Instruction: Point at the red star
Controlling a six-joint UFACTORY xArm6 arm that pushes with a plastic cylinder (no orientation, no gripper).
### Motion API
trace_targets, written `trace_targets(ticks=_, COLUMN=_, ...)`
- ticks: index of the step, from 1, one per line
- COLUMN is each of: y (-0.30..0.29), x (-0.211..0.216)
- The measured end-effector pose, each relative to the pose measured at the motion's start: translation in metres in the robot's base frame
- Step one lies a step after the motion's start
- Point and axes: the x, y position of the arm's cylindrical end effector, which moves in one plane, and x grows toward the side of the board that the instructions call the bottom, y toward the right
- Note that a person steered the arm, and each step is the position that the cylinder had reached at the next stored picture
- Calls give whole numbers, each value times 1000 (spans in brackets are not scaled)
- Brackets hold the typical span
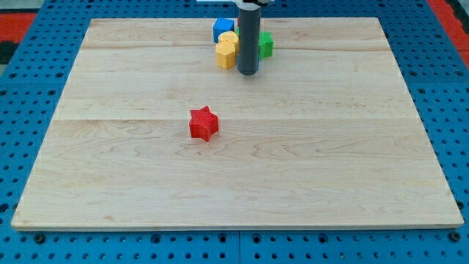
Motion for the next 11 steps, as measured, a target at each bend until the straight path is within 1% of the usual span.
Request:
trace_targets(ticks=1, y=-29, x=25)
trace_targets(ticks=3, y=-117, x=37)
trace_targets(ticks=4, y=-143, x=67)
trace_targets(ticks=5, y=-145, x=99)
trace_targets(ticks=6, y=-146, x=113)
trace_targets(ticks=9, y=-135, x=114)
trace_targets(ticks=11, y=-131, x=123)
